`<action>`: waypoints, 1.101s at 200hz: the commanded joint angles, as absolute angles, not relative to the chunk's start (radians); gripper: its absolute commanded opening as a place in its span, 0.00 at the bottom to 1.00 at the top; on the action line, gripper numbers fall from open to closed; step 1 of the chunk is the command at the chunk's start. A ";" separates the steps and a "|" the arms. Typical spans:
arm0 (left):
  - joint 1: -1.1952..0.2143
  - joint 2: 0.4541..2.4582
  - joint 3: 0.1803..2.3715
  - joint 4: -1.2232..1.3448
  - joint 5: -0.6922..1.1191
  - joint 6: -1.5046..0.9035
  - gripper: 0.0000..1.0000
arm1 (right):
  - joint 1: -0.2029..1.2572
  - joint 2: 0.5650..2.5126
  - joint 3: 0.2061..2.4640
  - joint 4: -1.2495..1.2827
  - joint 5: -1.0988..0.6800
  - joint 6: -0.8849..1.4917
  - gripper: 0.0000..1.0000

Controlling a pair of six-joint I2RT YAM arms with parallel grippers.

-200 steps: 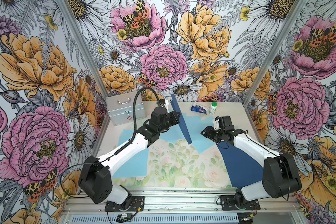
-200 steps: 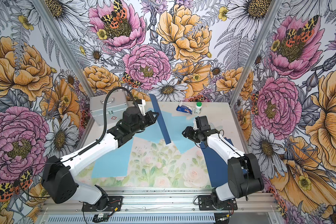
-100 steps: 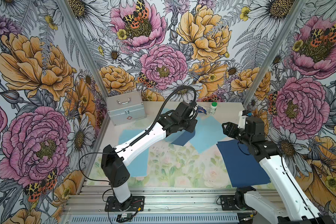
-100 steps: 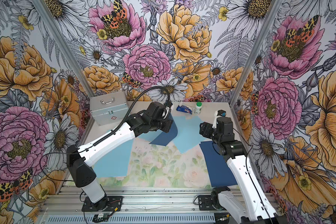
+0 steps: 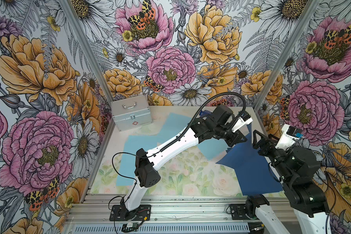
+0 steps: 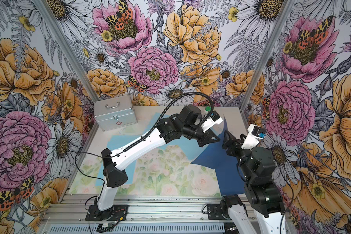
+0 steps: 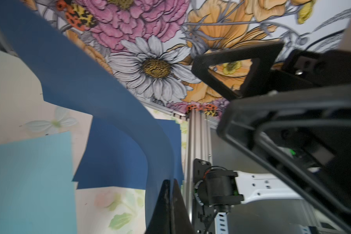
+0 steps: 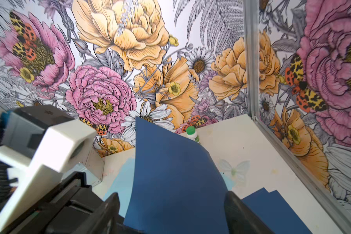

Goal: Sort the scattered colored papers by color
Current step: Pick up the colored paper from the center of the board, then place the colored paper.

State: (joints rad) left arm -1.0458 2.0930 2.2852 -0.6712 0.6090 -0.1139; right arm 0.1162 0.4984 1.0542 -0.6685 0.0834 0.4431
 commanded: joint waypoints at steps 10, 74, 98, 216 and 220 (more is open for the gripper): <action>-1.074 2.128 2.235 -0.279 0.828 -0.358 0.00 | 0.110 0.478 1.137 -0.719 0.146 0.434 0.83; -1.074 2.260 1.835 0.702 0.496 -1.098 0.00 | 0.110 0.615 1.238 -0.925 0.241 0.475 0.42; -1.083 2.344 1.776 0.747 0.330 -1.197 0.00 | 0.110 0.633 1.198 -0.925 0.212 0.508 0.21; -1.129 2.464 1.775 0.372 0.098 -1.316 0.00 | -0.124 0.909 0.904 -0.847 -0.156 0.528 0.00; -1.129 2.471 1.782 0.369 0.101 -1.321 0.00 | -0.137 0.921 0.893 -0.839 -0.174 0.527 0.00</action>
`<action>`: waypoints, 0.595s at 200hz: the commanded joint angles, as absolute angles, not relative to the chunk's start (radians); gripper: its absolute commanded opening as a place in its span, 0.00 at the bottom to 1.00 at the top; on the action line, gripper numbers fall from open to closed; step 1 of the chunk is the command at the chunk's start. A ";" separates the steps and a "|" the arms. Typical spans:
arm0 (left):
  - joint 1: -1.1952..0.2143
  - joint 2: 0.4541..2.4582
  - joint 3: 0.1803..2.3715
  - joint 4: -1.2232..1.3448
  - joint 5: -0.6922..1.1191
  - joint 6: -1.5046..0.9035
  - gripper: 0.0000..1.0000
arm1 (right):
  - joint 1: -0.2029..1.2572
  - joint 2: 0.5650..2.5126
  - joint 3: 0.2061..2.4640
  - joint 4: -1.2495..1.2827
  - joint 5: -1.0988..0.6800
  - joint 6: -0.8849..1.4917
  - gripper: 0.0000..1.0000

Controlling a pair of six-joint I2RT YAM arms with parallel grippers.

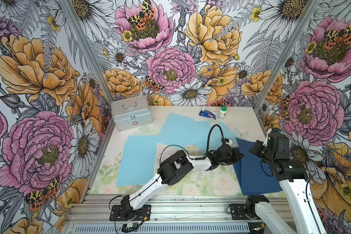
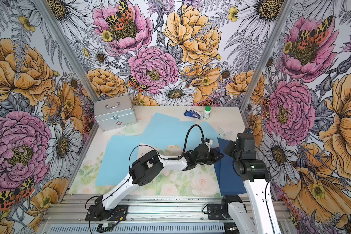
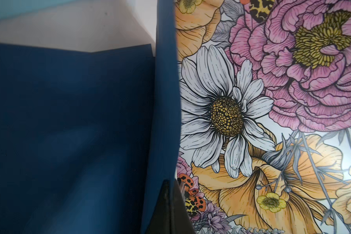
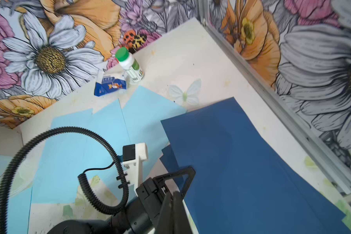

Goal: Sort the scattered colored papers by color
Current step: Place the colored paper.

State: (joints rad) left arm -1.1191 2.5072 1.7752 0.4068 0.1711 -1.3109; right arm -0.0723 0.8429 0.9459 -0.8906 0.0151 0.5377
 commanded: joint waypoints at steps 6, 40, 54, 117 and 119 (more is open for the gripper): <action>-1.133 2.483 1.799 0.360 0.110 -1.333 0.00 | -0.157 0.939 0.875 -0.829 -0.197 0.527 0.00; -1.147 2.517 1.842 0.270 0.128 -1.407 0.00 | -0.301 1.019 0.760 -0.739 -0.304 0.525 0.00; -1.150 2.505 1.838 0.246 0.119 -1.403 0.00 | -0.346 1.061 0.707 -0.689 -0.343 0.535 0.00; -1.162 2.449 1.789 0.166 0.084 -1.391 0.00 | -0.389 1.205 0.599 -0.538 -0.364 0.557 0.00; -1.163 2.448 1.788 0.166 0.083 -1.391 0.00 | -0.389 1.207 0.597 -0.536 -0.364 0.557 0.00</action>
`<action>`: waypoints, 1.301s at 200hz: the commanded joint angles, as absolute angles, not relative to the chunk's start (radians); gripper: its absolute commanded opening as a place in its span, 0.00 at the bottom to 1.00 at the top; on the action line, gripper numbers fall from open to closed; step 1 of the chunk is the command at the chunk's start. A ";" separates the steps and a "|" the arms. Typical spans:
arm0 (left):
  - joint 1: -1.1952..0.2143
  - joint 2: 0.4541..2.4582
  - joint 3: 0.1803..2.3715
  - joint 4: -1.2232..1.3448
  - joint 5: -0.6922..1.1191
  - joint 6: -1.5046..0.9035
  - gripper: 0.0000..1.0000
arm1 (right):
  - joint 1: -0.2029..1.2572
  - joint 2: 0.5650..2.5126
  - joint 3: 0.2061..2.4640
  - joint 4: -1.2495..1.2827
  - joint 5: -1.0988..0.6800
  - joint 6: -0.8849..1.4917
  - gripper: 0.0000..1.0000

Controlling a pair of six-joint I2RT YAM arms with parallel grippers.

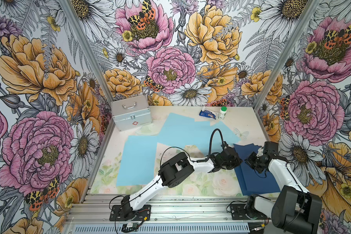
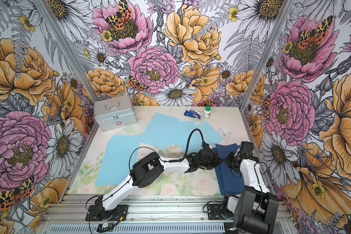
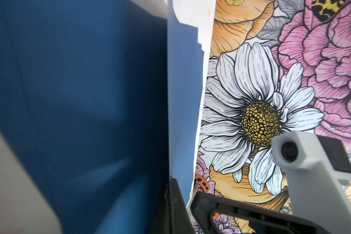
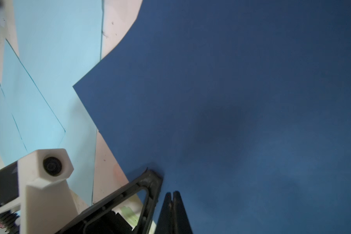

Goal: Sort the scattered colored papers by color
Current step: Place the colored paper.

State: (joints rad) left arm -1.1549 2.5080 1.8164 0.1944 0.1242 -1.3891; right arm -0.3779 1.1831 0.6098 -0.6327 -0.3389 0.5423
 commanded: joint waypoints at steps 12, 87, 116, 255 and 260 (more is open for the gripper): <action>-1.162 2.447 1.781 0.166 0.082 -1.395 0.00 | -0.392 1.221 0.585 -0.521 -0.361 0.561 0.00; -1.163 2.410 1.740 0.178 0.057 -1.367 0.02 | -0.413 1.312 0.514 -0.406 -0.374 0.596 0.00; -1.164 2.331 1.732 0.175 0.022 -1.228 0.32 | -0.419 1.306 0.498 -0.393 -0.374 0.611 0.00; -0.957 1.927 1.696 -0.638 -0.658 -0.463 0.99 | -0.281 1.253 0.742 -0.367 -0.379 0.674 0.24; -0.940 1.919 1.687 -0.636 -0.664 -0.468 0.99 | -0.262 1.265 0.763 -0.364 -0.377 0.671 0.27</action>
State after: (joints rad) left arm -0.9867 1.9285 1.7290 -0.4934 -0.4805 -0.5282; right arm -0.3302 1.2522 0.6682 -0.4030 -0.3916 0.6613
